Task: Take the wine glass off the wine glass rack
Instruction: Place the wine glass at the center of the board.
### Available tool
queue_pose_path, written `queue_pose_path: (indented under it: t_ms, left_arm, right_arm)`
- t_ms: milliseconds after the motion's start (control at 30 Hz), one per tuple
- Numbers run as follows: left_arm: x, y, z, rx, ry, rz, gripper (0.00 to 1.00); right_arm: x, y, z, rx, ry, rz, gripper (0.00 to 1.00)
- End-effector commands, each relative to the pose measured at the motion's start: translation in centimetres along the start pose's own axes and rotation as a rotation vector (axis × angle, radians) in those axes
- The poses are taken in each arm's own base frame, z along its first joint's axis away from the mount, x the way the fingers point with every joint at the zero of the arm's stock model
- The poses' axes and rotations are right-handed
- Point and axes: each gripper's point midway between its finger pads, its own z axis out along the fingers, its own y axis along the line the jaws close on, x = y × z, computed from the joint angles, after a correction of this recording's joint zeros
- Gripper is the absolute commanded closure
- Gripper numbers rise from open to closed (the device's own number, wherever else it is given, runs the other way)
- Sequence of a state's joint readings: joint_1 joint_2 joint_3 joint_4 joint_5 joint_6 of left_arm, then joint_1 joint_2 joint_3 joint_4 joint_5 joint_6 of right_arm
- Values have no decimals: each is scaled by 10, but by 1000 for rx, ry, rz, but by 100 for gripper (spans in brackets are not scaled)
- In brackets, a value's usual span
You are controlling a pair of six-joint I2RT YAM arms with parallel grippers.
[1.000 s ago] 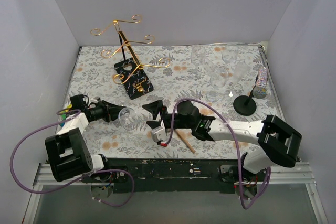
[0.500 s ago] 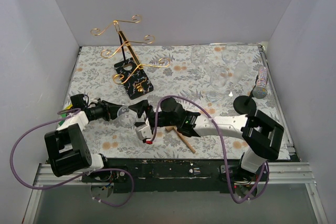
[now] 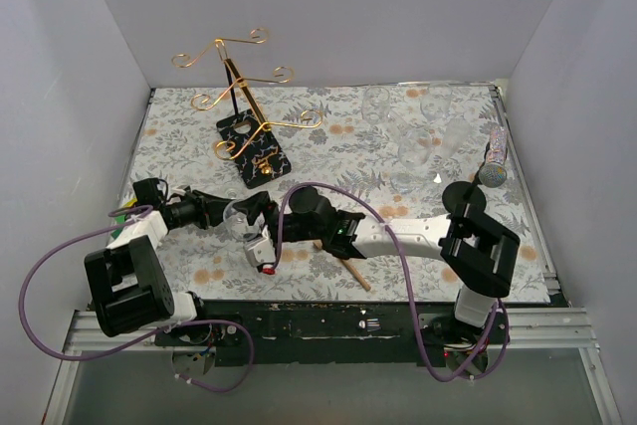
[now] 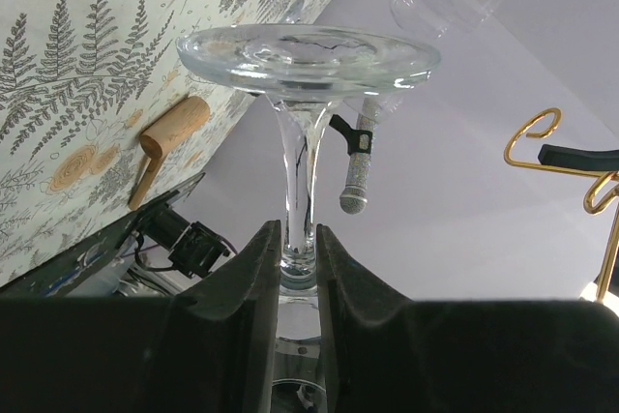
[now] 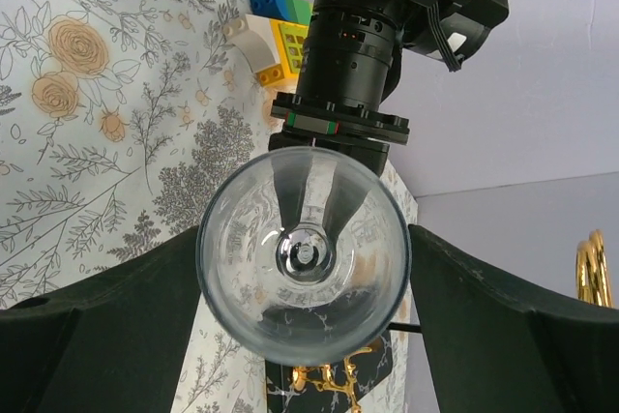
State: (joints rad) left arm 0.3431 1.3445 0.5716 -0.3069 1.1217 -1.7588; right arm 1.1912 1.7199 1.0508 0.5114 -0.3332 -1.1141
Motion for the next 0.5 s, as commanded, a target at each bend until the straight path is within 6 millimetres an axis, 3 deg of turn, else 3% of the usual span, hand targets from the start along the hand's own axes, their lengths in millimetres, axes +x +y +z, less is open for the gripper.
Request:
queue_pose_path:
  t_ms: [0, 233, 467]
  left_arm:
    - [13, -23, -8, 45, 31, 76, 100]
    - [14, -20, -8, 39, 34, 70, 100]
    - [13, -21, -8, 40, 34, 71, 97]
  right_arm:
    - [-8, -26, 12, 74, -6, -30, 11]
    - [-2, -25, 22, 74, 17, -28, 14]
    - [-6, -34, 17, 85, 24, 6, 42]
